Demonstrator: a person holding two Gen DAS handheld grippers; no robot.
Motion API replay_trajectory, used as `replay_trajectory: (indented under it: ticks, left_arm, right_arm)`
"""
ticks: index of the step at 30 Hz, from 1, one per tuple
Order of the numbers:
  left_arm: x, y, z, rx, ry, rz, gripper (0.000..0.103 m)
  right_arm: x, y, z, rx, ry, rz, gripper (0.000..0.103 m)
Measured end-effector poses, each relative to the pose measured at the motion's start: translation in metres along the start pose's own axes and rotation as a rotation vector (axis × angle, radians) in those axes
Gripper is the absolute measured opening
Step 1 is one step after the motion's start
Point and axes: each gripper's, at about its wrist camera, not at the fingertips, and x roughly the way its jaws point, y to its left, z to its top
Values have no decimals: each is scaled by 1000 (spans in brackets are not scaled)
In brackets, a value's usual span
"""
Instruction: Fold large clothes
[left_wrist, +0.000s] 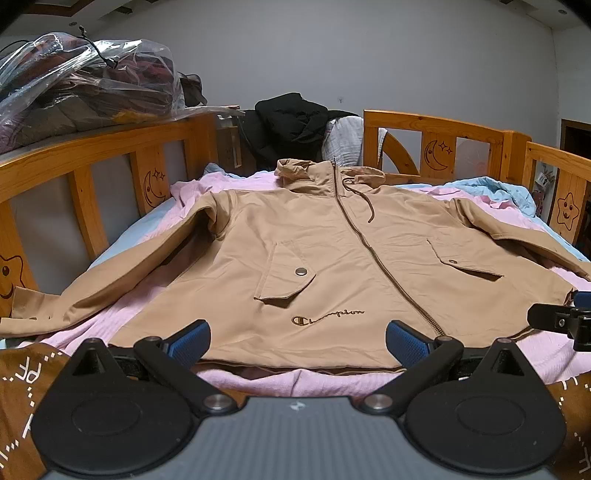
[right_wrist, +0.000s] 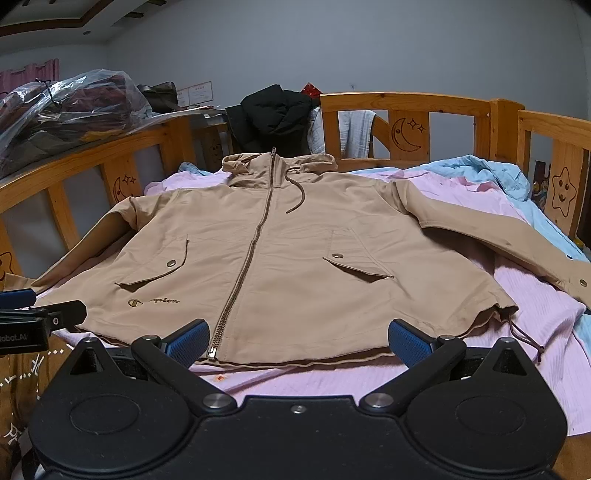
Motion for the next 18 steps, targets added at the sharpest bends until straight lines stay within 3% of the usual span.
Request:
replay_trajectory:
  ticks: [18]
  left_arm:
    - [-1, 1, 1, 0, -2, 1, 103]
  right_arm:
    - [1, -1, 0, 1, 2, 2, 103]
